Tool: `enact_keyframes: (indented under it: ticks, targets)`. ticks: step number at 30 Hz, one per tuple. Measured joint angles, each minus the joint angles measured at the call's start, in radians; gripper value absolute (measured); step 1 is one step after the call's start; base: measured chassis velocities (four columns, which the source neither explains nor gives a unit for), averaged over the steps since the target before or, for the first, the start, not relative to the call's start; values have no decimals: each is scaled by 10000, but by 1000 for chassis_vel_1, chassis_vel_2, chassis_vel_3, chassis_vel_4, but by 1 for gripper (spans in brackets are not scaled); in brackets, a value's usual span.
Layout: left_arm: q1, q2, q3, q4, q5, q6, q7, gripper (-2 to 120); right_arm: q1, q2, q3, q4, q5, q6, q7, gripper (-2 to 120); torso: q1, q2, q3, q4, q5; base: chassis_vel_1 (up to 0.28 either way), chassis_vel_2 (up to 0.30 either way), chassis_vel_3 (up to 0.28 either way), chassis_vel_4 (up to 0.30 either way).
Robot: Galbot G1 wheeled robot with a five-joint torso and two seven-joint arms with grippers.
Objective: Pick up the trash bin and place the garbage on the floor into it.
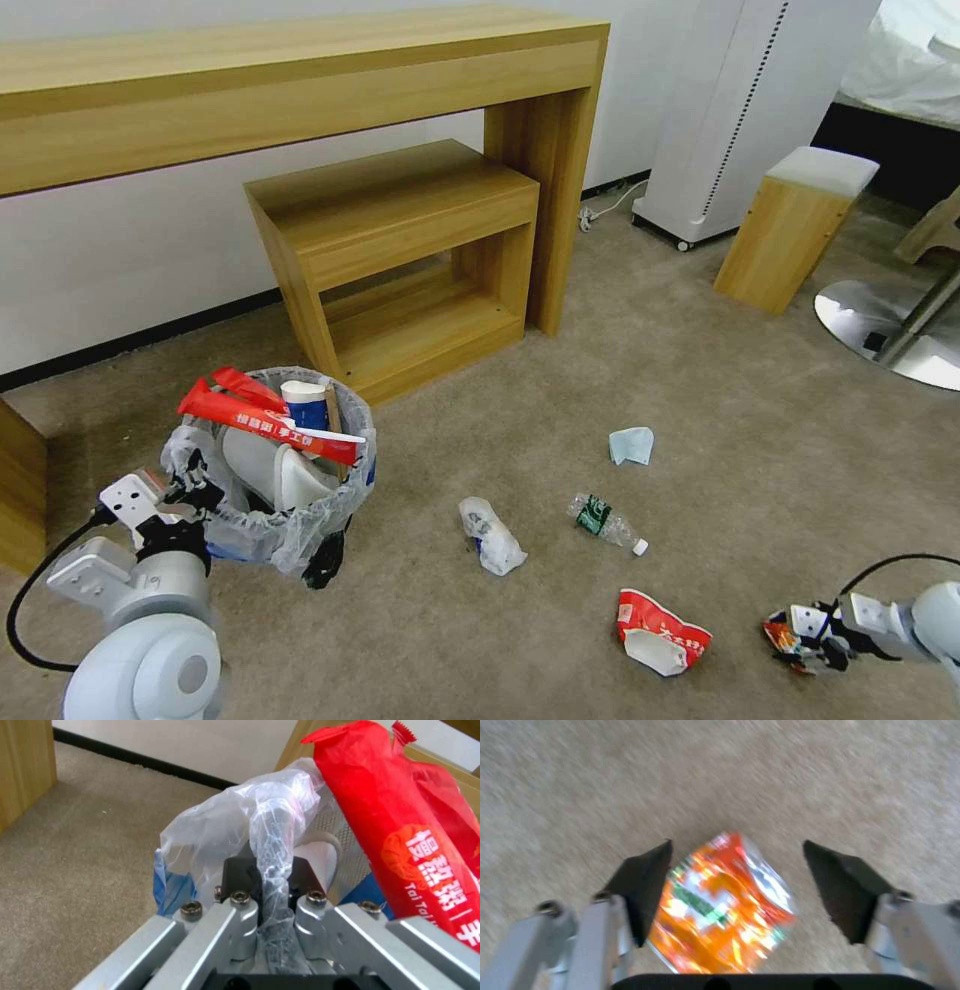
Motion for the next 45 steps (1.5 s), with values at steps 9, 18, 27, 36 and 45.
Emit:
enact_keyframes:
  ticks: [9, 18, 27, 36, 45]
  targets:
    - [-64, 112, -83, 122, -199, 0, 3, 3, 568, -340, 215, -383, -1143, 92, -41, 99, 0, 0, 0, 0, -1, 0, 0, 0, 0]
    - [-68, 182, -159, 298, -360, -62, 69, 3, 1274, -67, 12, -1372, -1572, 116, 284, 82, 0, 0, 0, -1, 0, 0, 0, 0, 0]
    - [-135, 286, -191, 337, -390, -62, 71, 3, 1851, 415, -236, -2074, -1953, 93, 620, 76, 0, 0, 0, 0, -1, 0, 0, 0, 0]
    - [-181, 319, -171, 336, -387, -13, 22, 3, 1842, 466, -238, -2222, -2234, 130, 788, 49, 0, 0, -1, 0, -3, 0, 0, 0, 0]
    - [-95, 303, -201, 196, -354, -9, 12, 3, 1725, 359, -131, -2086, -2213, 179, 804, 16, 0, 0, 0, -3, 2, 0, 0, 0, 0]
